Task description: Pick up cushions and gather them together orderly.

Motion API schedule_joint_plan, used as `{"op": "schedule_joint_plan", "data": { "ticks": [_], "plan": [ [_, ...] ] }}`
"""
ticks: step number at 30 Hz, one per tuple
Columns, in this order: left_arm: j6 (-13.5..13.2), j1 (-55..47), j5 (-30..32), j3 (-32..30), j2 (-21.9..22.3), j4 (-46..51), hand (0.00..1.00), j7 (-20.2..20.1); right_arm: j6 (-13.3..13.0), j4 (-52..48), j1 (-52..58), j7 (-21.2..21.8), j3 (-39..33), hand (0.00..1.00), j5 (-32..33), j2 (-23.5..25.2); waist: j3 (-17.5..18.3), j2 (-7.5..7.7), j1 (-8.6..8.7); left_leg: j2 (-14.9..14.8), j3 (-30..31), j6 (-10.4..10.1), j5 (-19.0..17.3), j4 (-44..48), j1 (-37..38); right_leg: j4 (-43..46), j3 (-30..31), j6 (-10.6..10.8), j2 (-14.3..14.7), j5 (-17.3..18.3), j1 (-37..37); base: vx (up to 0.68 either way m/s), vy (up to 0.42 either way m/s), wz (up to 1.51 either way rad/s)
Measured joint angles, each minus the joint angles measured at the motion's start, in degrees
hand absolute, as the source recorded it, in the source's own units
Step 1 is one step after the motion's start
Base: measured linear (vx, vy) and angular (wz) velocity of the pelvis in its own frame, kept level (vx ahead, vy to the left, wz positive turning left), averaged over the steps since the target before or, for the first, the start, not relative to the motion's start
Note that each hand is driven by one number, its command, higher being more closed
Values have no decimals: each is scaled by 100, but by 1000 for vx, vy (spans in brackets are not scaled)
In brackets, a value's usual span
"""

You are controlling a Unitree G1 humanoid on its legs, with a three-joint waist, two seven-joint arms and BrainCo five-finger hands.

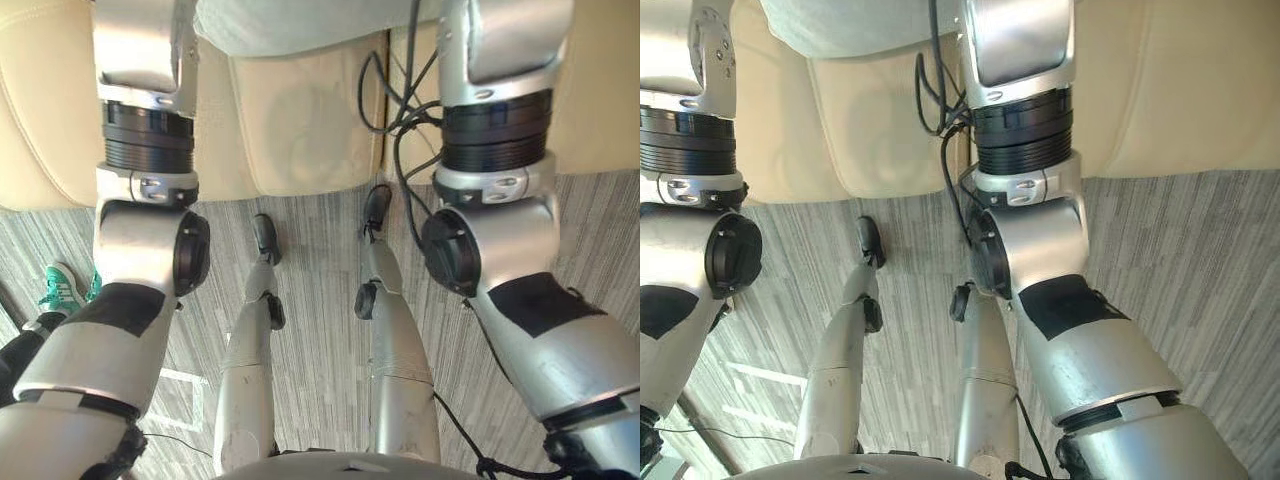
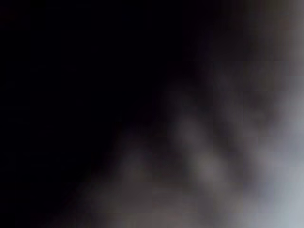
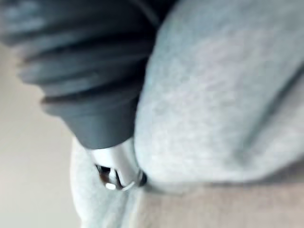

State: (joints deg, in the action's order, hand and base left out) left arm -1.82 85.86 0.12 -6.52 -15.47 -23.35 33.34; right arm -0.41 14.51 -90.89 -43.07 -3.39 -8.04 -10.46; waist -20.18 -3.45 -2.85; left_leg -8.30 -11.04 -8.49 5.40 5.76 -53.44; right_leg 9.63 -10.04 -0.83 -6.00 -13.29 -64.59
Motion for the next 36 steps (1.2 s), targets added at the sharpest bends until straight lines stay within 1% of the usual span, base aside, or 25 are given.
{"op": "schedule_joint_plan", "data": {
  "ticks": [3, 5, 7, 8, 11, 12, 13, 14, 16, 18, 19, 20, 22, 23, 24, 25, 26, 27, 28, 29, 30, 32, 34, 35, 36],
  "plan": [
    [-10, -4, -4, 42, -159, -68, 0, -115, 2, 2, 1, 7, -15, 0, 130, -246, 0, 0, 31, 1, -1, 21, 79, -97, 36, 119, -1, -2, -8, 8, -41, -5, -6, 7],
    [-19, -9, -36, 55, -370, -235, 0, -203, 5, 8, 15, 15, -22, 0, 293, -470, 0, 0, 99, 25, 2, 26, 83, -96, 54, 241, -12, -22, -52, 115, -50, -4, -4, 14],
    [-28, -175, -271, 33, -718, -274, 0, -365, 8, 52, 39, 48, -43, 0, 593, -851, 0, 0, 143, 34, 2, 28, 84, -95, 67, 282, -15, -16, -70, 135, -51, 0, -6, 6],
    [-33, -236, -307, 29, -807, -275, 0, -386, 8, 75, 47, 59, -74, 0, 653, -939, 0, 0, 149, 35, 2, 28, 84, -95, 69, 286, -15, -16, -71, 135, -50, 0, 0, 0],
    [-55, -555, -590, -43, -1272, -508, 0, -553, 7, 457, 107, 177, -304, 0, 1144, -1517, 0, 1, 173, 35, 1, 29, 83, -95, 101, 296, -15, -16, -73, 135, -14, 0, 0, 0],
    [-57, -714, -699, -131, -1402, -580, 0, -632, 4, 545, 193, 279, -381, 0, 1375, -1673, 0, 1, 196, 34, 1, 29, 83, -95, 140, 296, -15, -16, -71, 135, 26, 0, 0, 0],
    [-59, -939, -879, -298, -1542, -697, 0, -747, -10, 659, 320, 409, -397, 0, 1763, -1863, 1, 2, 228, 34, 1, 30, 82, -91, 216, 296, -14, -16, -70, 135, 107, 0, 0, 0],
    [-59, -1051, -952, -362, -1617, -723, 0, -795, -12, 713, 363, 472, -394, 0, 1933, -1947, 0, 2, 251, 36, 0, 31, 81, -90, 254, 295, -13, -16, -70, 135, 146, 0, 0, 0],
    [-63, -1451, -1166, -616, -1835, -726, 0, -959, -115, 716, 604, 679, -405, 0, 2416, -2254, 1, 2, 291, 33, 1, 37, 75, -80, 381, 291, -12, -15, -65, 134, 283, 0, 0, 0],
    [-71, -1769, -1312, -873, -1914, -723, 0, -1039, -199, 713, 812, 793, -406, 0, 2693, -2436, 1, 3, 302, 31, -1, 45, 69, -58, 498, 286, -5, -15, -59, 134, 408, 4, -3, -2],
    [-85, -2039, -1411, -1105, -1945, -699, 0, -1058, -252, 662, 997, 809, -409, 0, 2829, -2481, 2, 5, 329, 31, -1, 59, 57, -37, 586, 271, -4, -15, -53, 134, 505, 8, -5, -3],
    [-110, -2260, -1501, -1278, -1945, -644, 0, -1083, -314, 618, 1156, 830, -411, 0, 2869, -2490, 3, 7, 350, 30, -2, 64, 41, -7, 638, 261, -3, -15, -48, 134, 580, 13, -10, -7],
    [-143, -2837, -1662, -1619, -1932, -494, 0, -1114, -357, 205, 1787, 943, -456, 0, 2916, -2497, 4, 17, 369, -19, -12, 62, -50, 113, 769, 116, 48, -2, 5, 143, 818, 16, -17, -11],
    [-191, -3417, -1814, -1873, -1891, -246, 0, -1129, -412, -223, 2452, 1052, -478, 0, 2908, -2497, 3, 21, 384, -50, -13, 50, -122, 233, 865, -23, 66, 11, 45, 153, 1033, 18, -22, -15],
    [-251, -3924, -1922, -2132, -1726, 55, 0, -1141, -440, -542, 3044, 1178, -528, 0, 2895, -2486, 2, 21, 372, -63, -18, 51, -186, 310, 969, -94, 76, 25, 75, 162, 1192, 17, -19, -16],
    [-291, -4138, -1953, -2230, -1633, 193, 0, -1141, -438, -649, 3287, 1226, -546, 0, 2891, -2471, 2, 24, 366, -76, -20, 49, -206, 341, 1014, -117, 83, 26, 94, 163, 1258, 17, -10, -16],
    [-409, -4887, -2025, -2427, -1197, 671, 0, -1171, -445, -964, 4176, 1417, -682, 0, 2831, -2331, 2, 27, 354, -97, -21, 60, -245, 327, 1249, -164, 88, 57, 126, 186, 1505, 24, 1, -13],
    [-479, -5436, -2025, -2459, -827, 1012, 0, -1206, -438, -1144, 4834, 1522, -744, 0, 2782, -2173, 2, 27, 357, -112, -16, 57, -265, 294, 1468, -197, 74, 105, 144, 230, 1728, 31, 3, -10],
    [-526, -5791, -2018, -2442, -583, 1212, 0, -1246, -439, -1272, 5254, 1606, -766, 0, 2768, -2042, 2, 27, 366, -123, -11, 55, -286, 287, 1605, -214, 58, 116, 152, 264, 1878, 56, 2, -7],
    [-582, -6487, -2014, -2344, -106, 1460, 0, -1304, -437, -1567, 6095, 1809, -836, 0, 2571, -1750, 9, 31, 388, -131, 0, 66, -345, 269, 1899, -214, 35, 117, 165, 349, 2162, 79, -4, -9],
    [-585, -7186, -2013, -2155, 377, 1529, 0, -1409, -441, -1840, 6911, 1994, -880, 0, 2292, -1350, 19, 47, 403, -138, 0, 79, -418, 246, 2239, -215, 6, 151, 180, 458, 2477, 85, -7, -12],
    [-565, -7818, -2008, -1948, 743, 1522, 0, -1576, -443, -1880, 7603, 2232, -869, 0, 2019, -945, 104, 121, 415, -142, -16, 80, -449, 183, 2533, -212, 1, 175, 193, 570, 2731, 86, -10, -8],
    [-549, -8559, -1903, -1575, 1228, 1268, 0, -1860, -442, -1795, 8594, 2560, -794, 0, 1642, -294, 288, 226, 359, -180, -23, 85, -552, 170, 2949, -224, -28, 169, 234, 687, 3139, 101, -4, -5],
    [-532, -8695, -1865, -1493, 1315, 1161, 0, -1922, -438, -1784, 8789, 2626, -755, 0, 1581, -159, 296, 241, 343, -188, -31, 76, -565, 149, 3093, -231, -36, 142, 239, 726, 3275, 84, 7, -7],
    [-494, -8944, -1760, -1378, 1460, 982, 0, -2048, -439, -1756, 9105, 2769, -646, 0, 1403, 44, 368, 274, 341, -191, -50, 83, -587, 112, 3315, -236, -44, 167, 244, 740, 3478, 80, 22, -7]
  ]
}}
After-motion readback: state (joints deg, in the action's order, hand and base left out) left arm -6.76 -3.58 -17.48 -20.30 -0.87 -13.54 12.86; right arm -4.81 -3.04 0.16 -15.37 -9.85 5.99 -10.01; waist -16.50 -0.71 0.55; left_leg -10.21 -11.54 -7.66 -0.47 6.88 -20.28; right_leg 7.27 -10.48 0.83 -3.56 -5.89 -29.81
